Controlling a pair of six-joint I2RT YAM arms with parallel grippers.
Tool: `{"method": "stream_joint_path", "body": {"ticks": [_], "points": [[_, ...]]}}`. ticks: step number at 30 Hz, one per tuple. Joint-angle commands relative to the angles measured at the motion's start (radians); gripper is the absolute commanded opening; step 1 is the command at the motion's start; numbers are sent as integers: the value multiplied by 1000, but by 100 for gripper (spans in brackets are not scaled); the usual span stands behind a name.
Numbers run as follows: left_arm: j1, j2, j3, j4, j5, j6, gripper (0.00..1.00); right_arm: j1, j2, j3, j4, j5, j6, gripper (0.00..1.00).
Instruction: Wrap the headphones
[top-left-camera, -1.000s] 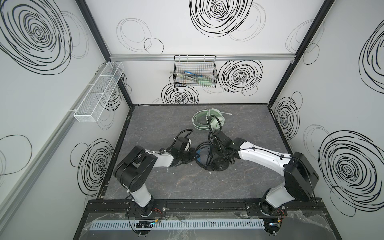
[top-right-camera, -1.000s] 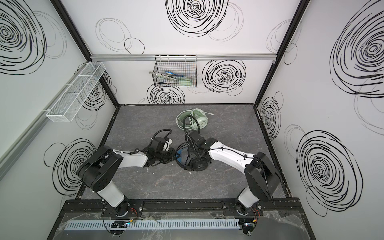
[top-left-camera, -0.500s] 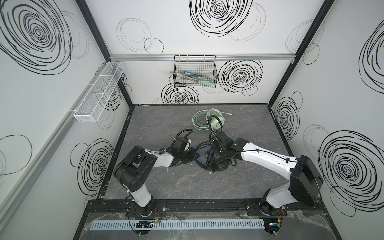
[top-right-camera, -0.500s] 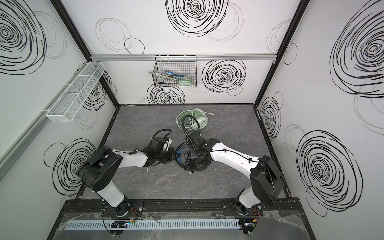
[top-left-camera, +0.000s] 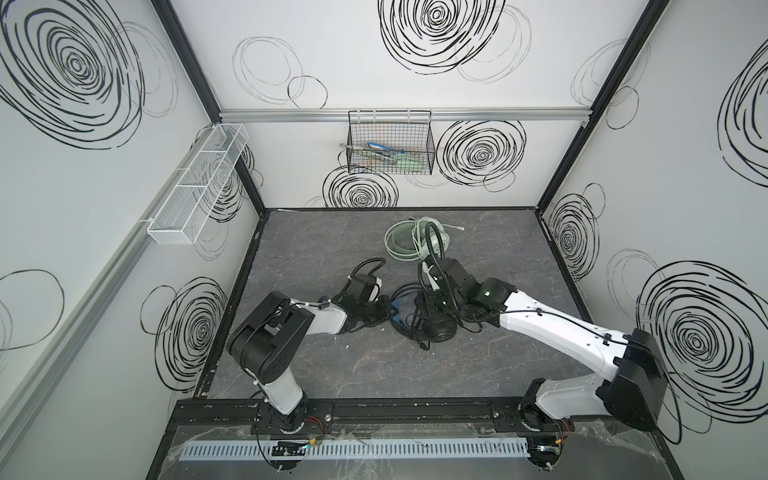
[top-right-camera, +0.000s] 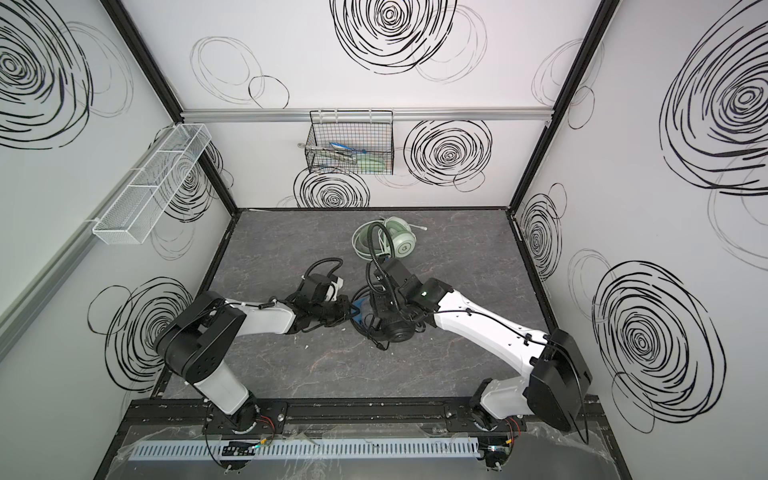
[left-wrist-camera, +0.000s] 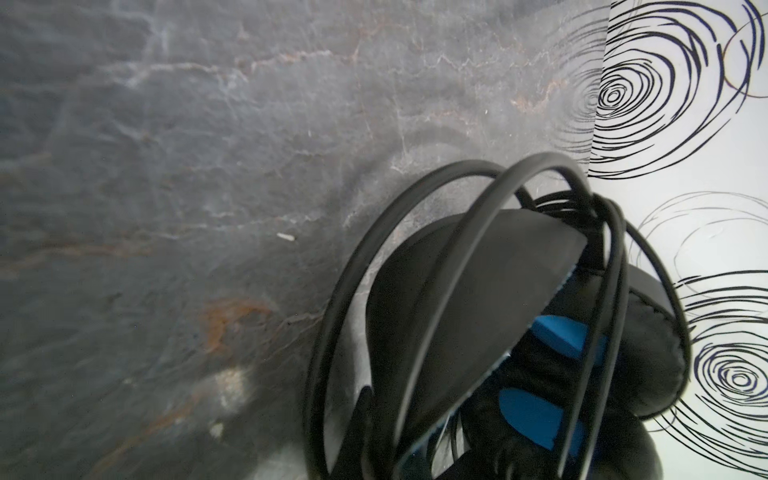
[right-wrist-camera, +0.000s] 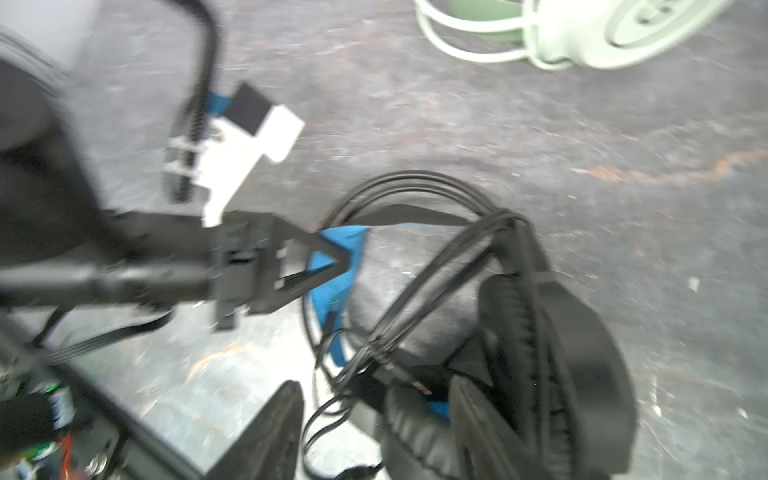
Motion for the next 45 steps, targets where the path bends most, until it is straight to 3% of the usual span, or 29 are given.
{"method": "stream_joint_path", "body": {"ticks": [1,9,22,24,28,34,45], "points": [[7,-31,4,22,-9,12,0,64,-13,-27,19,-80,-61,70],[7,-34,2,21,-9,9,0,148,103,16,-48,-5,-91,76],[10,-40,5,12,-6,11,0,170,259,15,-149,179,-75,72],[12,-40,4,12,-6,10,0,175,275,27,-155,194,-77,68],[12,-41,1,15,-6,8,0,193,289,50,-164,218,-83,42],[13,-40,2,20,-5,8,0,193,279,68,-197,253,-77,18],[15,-31,-1,20,-6,20,0,115,224,140,-259,310,-33,14]]}}
